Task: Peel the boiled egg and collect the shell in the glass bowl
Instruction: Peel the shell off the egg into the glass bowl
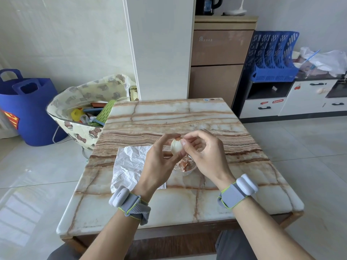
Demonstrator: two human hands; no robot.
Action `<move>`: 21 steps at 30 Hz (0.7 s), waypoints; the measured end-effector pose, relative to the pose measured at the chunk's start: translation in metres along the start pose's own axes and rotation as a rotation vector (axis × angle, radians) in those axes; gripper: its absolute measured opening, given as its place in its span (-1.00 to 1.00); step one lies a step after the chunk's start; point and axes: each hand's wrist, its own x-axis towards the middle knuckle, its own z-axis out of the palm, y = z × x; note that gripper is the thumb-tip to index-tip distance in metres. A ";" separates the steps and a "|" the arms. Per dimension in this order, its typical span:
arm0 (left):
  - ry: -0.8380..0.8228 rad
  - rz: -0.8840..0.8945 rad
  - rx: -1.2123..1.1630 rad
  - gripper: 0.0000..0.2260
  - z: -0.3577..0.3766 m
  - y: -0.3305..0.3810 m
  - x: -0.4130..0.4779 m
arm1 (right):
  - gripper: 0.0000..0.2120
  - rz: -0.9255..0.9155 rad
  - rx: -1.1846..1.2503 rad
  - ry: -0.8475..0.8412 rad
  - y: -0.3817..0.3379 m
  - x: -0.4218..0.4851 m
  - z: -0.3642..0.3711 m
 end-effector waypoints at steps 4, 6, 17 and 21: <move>-0.010 -0.035 -0.020 -0.64 -0.001 0.001 -0.001 | -0.96 -0.090 -0.055 -0.017 -0.002 0.002 -0.001; -0.011 -0.052 -0.020 -0.63 -0.002 0.001 -0.001 | -0.96 -0.159 -0.125 -0.022 -0.002 0.001 -0.002; -0.032 -0.044 -0.038 -0.63 -0.002 0.000 -0.001 | -0.89 -0.269 -0.270 0.020 0.000 0.002 0.000; -0.032 -0.046 -0.045 -0.64 -0.002 0.000 -0.001 | -0.88 -0.241 -0.257 0.039 0.002 0.003 -0.001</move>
